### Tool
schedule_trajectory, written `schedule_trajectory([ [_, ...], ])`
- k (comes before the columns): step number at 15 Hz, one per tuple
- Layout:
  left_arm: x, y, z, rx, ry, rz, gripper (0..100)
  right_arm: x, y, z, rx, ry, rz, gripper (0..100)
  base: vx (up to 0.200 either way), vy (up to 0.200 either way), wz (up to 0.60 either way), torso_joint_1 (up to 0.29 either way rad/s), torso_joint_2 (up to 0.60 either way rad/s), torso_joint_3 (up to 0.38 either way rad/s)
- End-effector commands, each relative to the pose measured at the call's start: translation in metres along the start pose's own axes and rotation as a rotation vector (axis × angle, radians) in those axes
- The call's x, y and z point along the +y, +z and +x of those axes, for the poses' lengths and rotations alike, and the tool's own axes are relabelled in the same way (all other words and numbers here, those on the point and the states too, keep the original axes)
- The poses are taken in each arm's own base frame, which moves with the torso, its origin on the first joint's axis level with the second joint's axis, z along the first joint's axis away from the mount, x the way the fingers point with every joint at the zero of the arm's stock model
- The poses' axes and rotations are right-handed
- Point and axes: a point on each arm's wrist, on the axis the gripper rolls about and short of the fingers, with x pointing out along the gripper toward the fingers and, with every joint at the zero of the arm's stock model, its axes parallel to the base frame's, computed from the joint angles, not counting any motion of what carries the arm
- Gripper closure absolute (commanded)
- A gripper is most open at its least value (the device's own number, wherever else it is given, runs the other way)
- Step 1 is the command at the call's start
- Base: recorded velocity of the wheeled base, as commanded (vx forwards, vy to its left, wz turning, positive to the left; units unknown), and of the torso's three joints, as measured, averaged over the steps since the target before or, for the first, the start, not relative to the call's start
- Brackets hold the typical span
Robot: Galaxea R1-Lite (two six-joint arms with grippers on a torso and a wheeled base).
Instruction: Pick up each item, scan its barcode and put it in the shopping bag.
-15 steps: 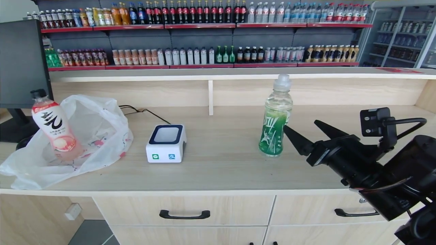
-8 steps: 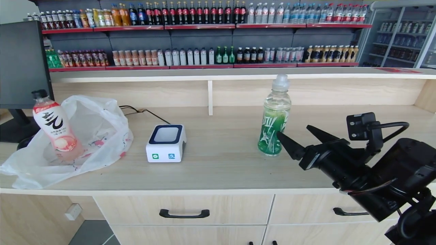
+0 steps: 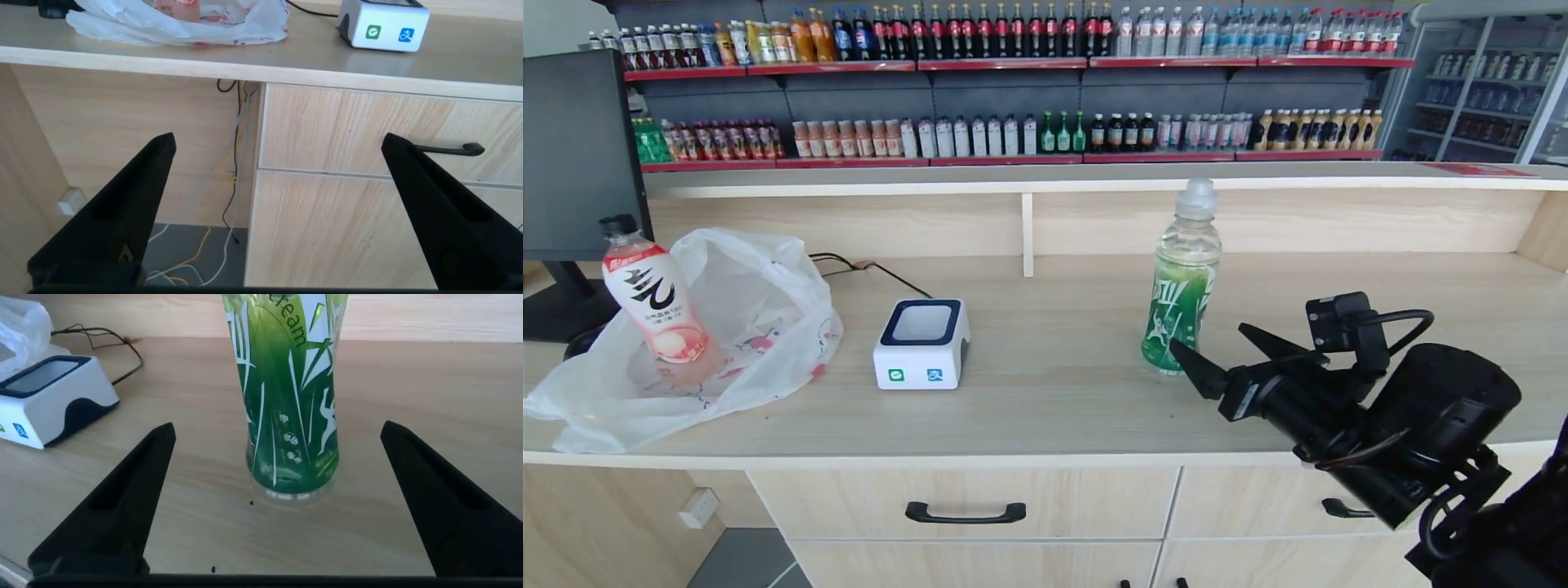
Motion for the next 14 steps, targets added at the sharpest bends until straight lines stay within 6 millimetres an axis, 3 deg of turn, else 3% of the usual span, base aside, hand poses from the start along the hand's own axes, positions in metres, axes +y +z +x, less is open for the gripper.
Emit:
schedule_trajectory([
  [1, 0.0, 0.0, 0.0, -0.001, 0.0, -0.001, 0, -0.008, -0.012, 0.009, 0.031, -0.026, -0.004, 0, 0.0, 0.0, 0.0, 0.0, 0.0, 0.0],
  [5, 0.0, 0.0, 0.0, -0.001, 0.0, -0.001, 0, -0.01, -0.019, 0.02, 0.038, -0.036, -0.003, 0, 0.0, 0.0, 0.0, 0.0, 0.0, 0.0],
  [14, 0.0, 0.0, 0.0, -0.001, 0.0, 0.0, 0, -0.027, -0.024, 0.022, 0.052, -0.093, -0.005, 0, 0.0, 0.0, 0.0, 0.0, 0.0, 0.0],
])
